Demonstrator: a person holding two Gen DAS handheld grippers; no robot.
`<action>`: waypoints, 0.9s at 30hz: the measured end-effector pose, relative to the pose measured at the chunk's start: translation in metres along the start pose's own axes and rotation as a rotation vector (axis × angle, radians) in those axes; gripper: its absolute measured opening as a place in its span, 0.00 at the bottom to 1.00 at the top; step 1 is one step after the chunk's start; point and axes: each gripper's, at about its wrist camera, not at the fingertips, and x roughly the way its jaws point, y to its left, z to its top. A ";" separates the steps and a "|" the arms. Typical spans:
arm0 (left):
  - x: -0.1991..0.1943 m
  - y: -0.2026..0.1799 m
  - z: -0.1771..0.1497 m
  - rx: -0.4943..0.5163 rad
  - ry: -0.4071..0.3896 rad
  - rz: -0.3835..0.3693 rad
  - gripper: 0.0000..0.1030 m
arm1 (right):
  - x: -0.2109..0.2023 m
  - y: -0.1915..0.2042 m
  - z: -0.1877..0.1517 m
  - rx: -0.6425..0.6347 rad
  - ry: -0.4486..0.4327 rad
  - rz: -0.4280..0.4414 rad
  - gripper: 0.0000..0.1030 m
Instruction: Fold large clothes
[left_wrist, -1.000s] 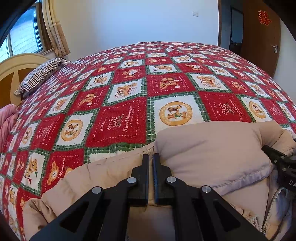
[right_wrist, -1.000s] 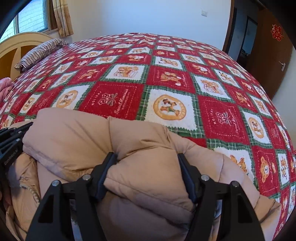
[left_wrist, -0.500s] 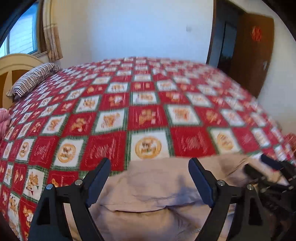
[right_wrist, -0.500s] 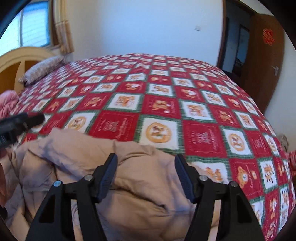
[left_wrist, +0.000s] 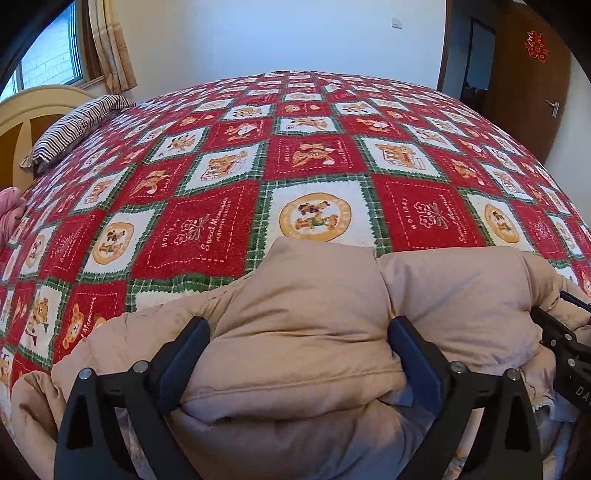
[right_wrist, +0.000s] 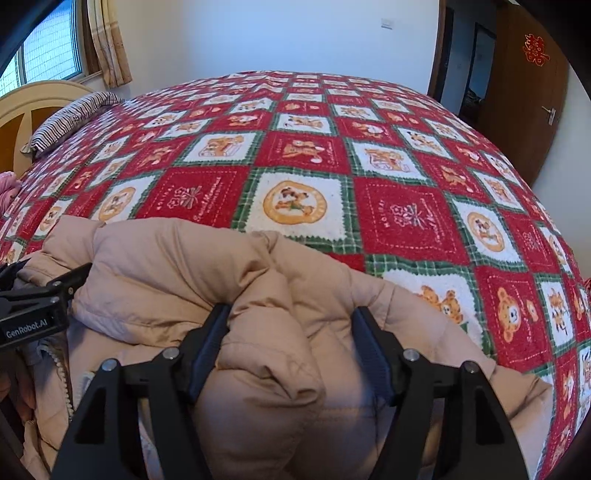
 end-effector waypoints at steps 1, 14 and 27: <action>0.001 0.000 0.001 -0.001 0.000 0.001 0.96 | 0.000 -0.001 0.000 0.001 0.000 0.000 0.70; 0.002 0.001 0.000 -0.002 0.002 0.002 0.97 | 0.004 0.005 0.000 -0.022 0.011 -0.034 0.71; -0.088 0.014 0.002 0.127 -0.042 0.050 0.99 | -0.052 -0.009 -0.006 -0.010 -0.006 -0.003 0.78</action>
